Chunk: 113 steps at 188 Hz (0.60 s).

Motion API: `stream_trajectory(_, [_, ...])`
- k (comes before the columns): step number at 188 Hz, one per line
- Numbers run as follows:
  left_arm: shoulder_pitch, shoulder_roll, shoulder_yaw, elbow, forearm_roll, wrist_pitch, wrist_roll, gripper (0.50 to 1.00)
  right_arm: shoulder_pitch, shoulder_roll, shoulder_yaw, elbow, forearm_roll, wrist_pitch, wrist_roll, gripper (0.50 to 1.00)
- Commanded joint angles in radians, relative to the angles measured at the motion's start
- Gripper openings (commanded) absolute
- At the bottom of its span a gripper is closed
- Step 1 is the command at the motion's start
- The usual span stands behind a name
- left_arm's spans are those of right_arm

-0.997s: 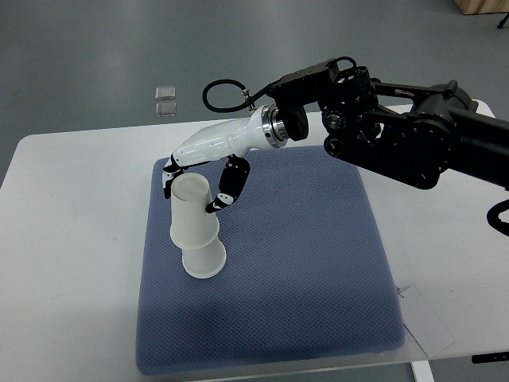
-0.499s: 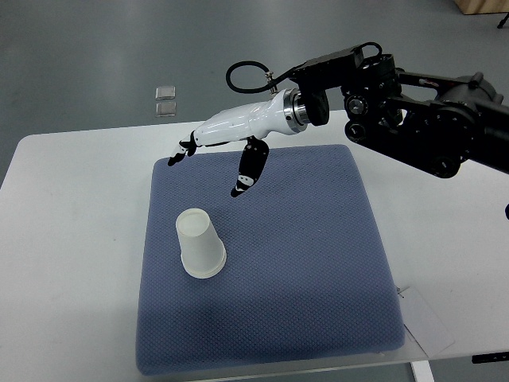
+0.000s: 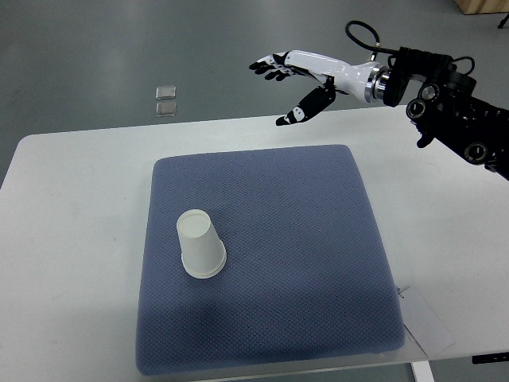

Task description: Stack paper cups

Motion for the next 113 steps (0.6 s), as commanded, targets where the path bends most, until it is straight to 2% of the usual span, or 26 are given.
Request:
stream_trajectory(1, [0.000, 0.000, 0.000, 0.000, 0.000, 0.000, 0.000, 1.000, -0.034, 0.007, 0.003, -0.076, 0.163, -0.087, -0.045, 0.885])
stream_trajectory(43, [0.000, 0.000, 0.000, 0.000, 0.000, 0.000, 0.000, 1.000, -0.058, 0.007, 0.005, -0.115, 0.505, -0.196, -0.129, 0.885])
stream_trajectory(66, [0.000, 0.000, 0.000, 0.000, 0.000, 0.000, 0.000, 1.000, -0.084, 0.024, 0.009, -0.143, 0.572, -0.242, -0.135, 0.887])
stream_trajectory(113, [0.000, 0.000, 0.000, 0.000, 0.000, 0.000, 0.000, 1.000, -0.135, 0.052, 0.017, -0.217, 0.667, -0.248, -0.135, 0.887])
